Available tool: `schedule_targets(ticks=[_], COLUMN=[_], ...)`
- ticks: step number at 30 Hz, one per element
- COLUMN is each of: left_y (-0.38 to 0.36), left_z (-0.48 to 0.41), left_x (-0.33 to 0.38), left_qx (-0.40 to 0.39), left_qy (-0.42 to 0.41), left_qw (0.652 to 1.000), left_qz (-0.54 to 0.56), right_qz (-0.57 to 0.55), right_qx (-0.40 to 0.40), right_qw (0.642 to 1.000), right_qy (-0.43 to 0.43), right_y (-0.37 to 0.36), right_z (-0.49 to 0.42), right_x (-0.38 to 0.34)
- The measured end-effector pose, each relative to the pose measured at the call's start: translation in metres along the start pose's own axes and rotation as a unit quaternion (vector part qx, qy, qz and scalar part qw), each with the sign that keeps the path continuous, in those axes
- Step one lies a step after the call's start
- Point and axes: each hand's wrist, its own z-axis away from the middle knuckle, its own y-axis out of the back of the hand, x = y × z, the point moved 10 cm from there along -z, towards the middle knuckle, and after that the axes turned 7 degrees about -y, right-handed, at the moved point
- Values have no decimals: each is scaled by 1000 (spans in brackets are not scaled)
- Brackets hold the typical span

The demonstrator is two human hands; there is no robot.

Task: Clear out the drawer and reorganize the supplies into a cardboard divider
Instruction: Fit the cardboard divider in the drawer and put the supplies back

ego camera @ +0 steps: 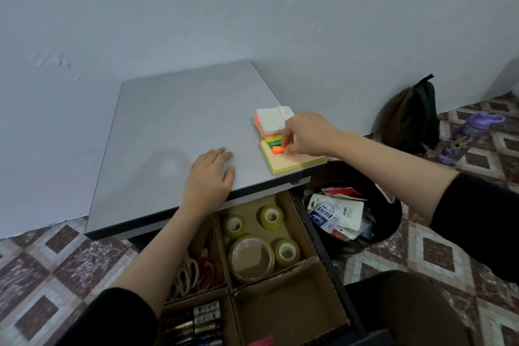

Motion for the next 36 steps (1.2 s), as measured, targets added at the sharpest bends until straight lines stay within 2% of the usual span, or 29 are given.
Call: schedule_targets(ticks=[8, 15, 26, 36], left_y=[-1, 0, -2, -3], left_z=[-1, -1, -2, -2], left_x=[0, 1, -2, -3], left_qx=[-3, 4, -3, -3], left_qy=[1, -3, 5, 6], left_qw=[1000, 1000, 1000, 1000], left_qz=[3, -2, -1, -6], right_qz=[-27, -85, -53, -83], right_qx=[-48, -48, -107, -90], right_qw=[998, 995, 992, 991], right_qy=[2, -8, -48, -59], right_y=[-6, -4, -17, -14], right_z=[3, 9, 0, 6], right_x=[-1, 3, 1, 3])
